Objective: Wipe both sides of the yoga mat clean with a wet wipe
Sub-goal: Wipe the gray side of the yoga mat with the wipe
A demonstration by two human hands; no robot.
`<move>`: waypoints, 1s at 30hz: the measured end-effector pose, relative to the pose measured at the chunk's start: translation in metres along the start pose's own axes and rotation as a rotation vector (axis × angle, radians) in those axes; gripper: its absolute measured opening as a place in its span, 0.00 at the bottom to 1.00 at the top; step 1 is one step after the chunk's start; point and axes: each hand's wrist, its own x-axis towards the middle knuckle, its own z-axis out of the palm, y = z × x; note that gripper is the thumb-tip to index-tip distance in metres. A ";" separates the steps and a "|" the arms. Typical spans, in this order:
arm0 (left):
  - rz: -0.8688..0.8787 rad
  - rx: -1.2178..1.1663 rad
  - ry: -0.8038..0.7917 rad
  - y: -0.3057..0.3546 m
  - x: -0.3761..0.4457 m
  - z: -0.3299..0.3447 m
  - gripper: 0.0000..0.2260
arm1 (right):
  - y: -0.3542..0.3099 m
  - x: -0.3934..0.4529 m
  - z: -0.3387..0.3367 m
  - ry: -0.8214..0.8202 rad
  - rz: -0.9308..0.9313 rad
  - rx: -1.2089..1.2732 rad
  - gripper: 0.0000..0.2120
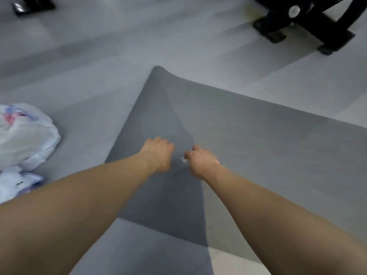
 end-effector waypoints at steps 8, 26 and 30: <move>-0.070 0.087 -0.092 -0.043 -0.040 -0.014 0.19 | -0.017 0.004 -0.032 0.099 -0.137 -0.041 0.16; -0.281 -0.334 -0.011 -0.118 0.044 0.041 0.34 | -0.014 0.017 0.032 0.104 -0.097 -0.059 0.17; -0.415 -0.656 0.058 -0.132 0.058 0.046 0.31 | -0.050 0.033 0.031 0.001 -0.098 -0.060 0.18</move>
